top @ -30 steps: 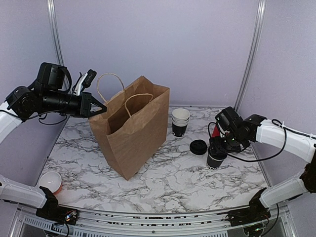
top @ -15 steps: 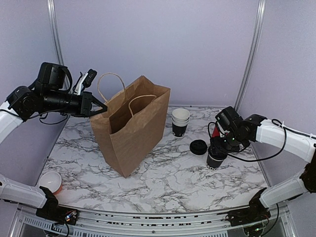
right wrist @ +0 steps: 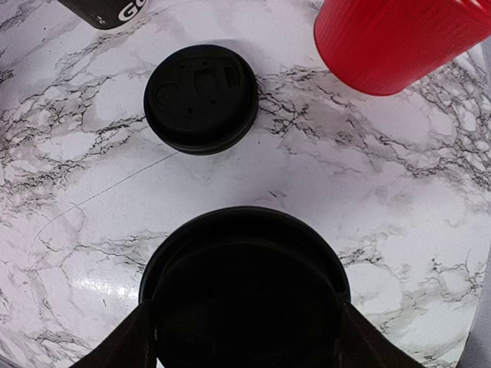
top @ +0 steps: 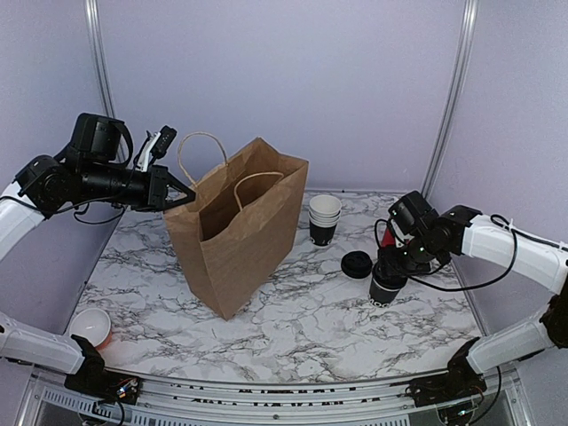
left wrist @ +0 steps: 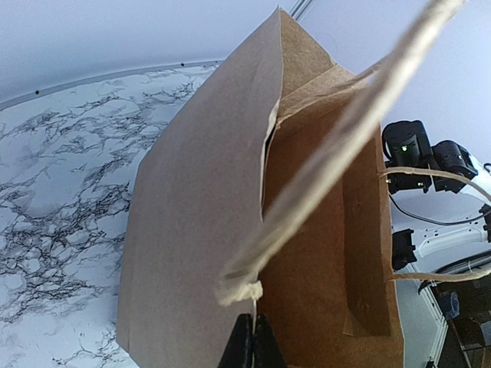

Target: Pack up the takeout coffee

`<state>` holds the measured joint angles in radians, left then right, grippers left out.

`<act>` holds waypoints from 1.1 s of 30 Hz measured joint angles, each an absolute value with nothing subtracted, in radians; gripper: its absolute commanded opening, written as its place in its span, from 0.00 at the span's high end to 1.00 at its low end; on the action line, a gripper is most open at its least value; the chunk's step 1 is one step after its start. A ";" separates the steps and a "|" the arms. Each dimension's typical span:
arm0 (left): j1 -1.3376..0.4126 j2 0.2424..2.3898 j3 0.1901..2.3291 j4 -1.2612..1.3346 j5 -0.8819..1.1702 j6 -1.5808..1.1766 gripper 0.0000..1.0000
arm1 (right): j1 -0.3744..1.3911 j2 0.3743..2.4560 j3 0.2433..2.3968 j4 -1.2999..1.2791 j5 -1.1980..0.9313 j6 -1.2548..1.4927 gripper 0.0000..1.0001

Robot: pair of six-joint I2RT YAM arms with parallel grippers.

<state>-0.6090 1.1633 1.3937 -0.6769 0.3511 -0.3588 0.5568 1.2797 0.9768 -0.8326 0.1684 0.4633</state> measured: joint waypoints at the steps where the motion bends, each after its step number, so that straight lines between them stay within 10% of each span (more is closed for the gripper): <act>1: -0.609 1.165 1.394 -0.677 0.352 -0.360 1.00 | 0.557 1.279 0.978 -0.834 0.168 0.464 0.38; 33: -0.744 1.371 1.482 -0.687 0.408 -0.358 1.00 | 0.694 1.418 2.002 -1.070 0.095 0.326 0.39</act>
<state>-0.7441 1.3712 1.4818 -0.6868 0.4080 -0.3576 0.6945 1.4181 2.0022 -1.0702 0.0948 0.3256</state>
